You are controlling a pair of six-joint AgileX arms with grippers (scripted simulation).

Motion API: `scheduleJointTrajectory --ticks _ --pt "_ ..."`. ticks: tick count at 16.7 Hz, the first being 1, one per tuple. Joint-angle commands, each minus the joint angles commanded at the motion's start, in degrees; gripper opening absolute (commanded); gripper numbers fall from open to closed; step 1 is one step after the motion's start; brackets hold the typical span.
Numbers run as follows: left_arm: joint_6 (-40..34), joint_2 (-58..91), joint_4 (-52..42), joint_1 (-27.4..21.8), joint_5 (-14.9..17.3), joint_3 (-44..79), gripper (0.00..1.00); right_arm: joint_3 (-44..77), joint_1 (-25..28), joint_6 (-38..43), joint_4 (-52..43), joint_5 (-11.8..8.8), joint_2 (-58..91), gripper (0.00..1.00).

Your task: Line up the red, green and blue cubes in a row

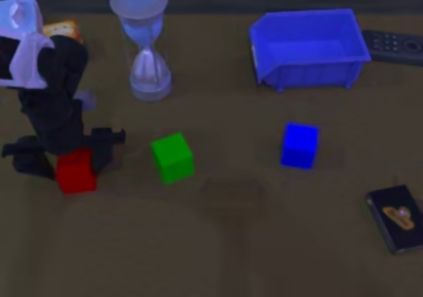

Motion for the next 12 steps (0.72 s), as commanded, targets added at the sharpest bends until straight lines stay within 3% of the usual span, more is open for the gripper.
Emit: scheduleJointTrajectory --ticks 4,12 --pt "0.00 0.00 0.00 0.00 0.00 0.00 0.02 0.00 0.00 0.00 0.00 0.00 0.00 1.00" --pt "0.00 0.00 0.00 0.00 0.00 0.00 0.00 0.00 0.00 0.00 0.00 0.00 0.00 1.00"
